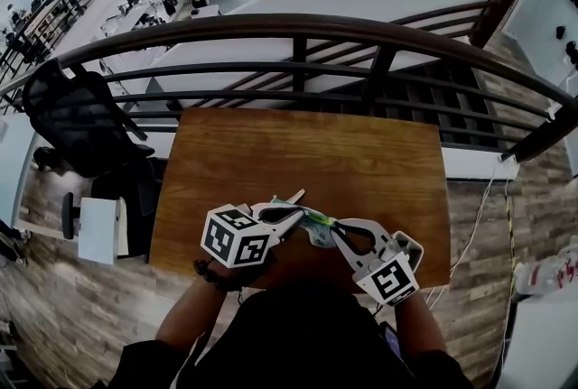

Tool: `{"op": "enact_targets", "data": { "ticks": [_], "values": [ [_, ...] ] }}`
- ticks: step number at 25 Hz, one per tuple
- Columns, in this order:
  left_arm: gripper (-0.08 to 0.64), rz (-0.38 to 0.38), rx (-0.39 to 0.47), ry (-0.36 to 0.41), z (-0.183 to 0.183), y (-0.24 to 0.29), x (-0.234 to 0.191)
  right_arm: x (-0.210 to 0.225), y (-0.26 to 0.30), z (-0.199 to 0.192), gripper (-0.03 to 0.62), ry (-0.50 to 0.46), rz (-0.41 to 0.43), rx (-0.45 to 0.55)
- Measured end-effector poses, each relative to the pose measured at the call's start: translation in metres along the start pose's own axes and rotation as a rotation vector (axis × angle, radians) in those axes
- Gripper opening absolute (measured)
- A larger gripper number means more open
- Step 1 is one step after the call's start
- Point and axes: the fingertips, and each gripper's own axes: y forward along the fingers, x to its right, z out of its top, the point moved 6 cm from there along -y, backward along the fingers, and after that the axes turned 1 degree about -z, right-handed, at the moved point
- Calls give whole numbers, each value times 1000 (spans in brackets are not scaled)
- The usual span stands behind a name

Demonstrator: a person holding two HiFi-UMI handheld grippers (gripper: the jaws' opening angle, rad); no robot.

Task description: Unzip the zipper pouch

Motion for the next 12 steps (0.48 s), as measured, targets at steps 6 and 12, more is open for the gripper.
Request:
{"op": "enact_targets", "data": {
  "ticks": [6, 12],
  "values": [
    [14, 17, 2, 13, 1, -2, 4, 5, -9, -5, 20, 22, -12, 1],
    [14, 22, 6, -14, -3, -4, -1, 3, -7, -9, 20, 30, -26, -15]
  ]
}}
